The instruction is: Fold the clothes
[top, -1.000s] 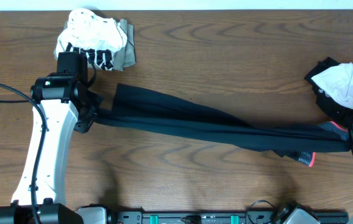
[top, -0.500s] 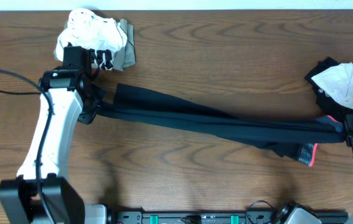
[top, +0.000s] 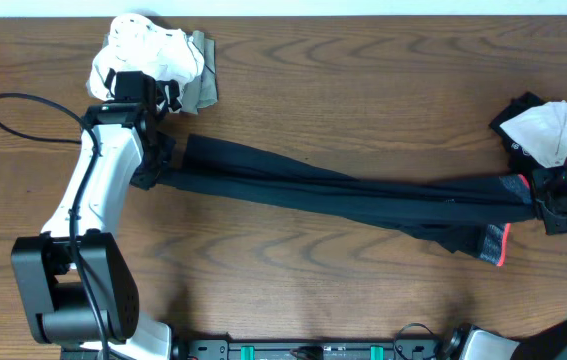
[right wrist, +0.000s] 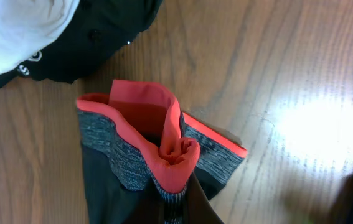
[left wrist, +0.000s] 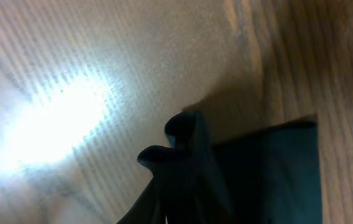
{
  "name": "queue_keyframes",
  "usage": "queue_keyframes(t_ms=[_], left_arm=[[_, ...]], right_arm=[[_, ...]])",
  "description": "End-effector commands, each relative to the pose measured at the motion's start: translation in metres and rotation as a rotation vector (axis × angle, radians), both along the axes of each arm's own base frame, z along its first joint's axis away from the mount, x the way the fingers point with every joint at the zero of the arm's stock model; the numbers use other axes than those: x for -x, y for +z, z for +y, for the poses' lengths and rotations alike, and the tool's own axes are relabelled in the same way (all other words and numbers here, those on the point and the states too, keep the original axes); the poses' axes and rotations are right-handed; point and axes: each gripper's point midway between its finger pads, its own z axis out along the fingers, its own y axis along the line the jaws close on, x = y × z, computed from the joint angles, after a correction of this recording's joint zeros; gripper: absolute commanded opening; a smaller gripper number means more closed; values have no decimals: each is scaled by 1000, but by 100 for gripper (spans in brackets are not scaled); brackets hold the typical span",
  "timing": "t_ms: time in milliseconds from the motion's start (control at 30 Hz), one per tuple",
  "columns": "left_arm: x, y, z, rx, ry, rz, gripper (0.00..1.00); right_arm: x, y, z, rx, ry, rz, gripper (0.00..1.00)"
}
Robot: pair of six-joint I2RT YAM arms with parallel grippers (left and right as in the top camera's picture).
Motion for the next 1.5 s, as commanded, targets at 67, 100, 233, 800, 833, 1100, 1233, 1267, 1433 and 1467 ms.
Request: queue_keyframes(t_ms=[67, 100, 233, 800, 833, 1100, 1233, 1267, 1433, 1467], left_arm=[[-16, 7, 9, -38, 23, -55, 15], [-19, 8, 9, -38, 24, -66, 15], [-31, 11, 9, -39, 25, -116, 15], [-42, 9, -5, -47, -152, -120, 98], [-39, 8, -5, -45, -151, -109, 98], [-7, 0, -7, -31, -191, 33, 98], [15, 0, -7, -25, -215, 121, 98], [22, 1, -7, -22, -215, 145, 98], [55, -1, -13, 28, -219, 272, 98], [60, -2, -18, 58, -220, 288, 98]], right_arm=[[-8, -8, -10, 32, -53, 18, 2], [-10, -10, -11, 32, -53, 20, 2], [-20, -17, -15, 36, -56, 5, 2], [-61, -11, -5, 104, 105, -82, 92], [-61, -11, -5, 106, 110, -80, 98], [-58, -10, -4, 124, 241, -32, 99], [-45, -7, 0, 109, 261, 1, 99], [-42, -5, 3, 101, 263, 2, 99], [-38, 4, 25, 10, 337, -40, 99], [-39, 5, 31, -10, 372, -54, 99]])
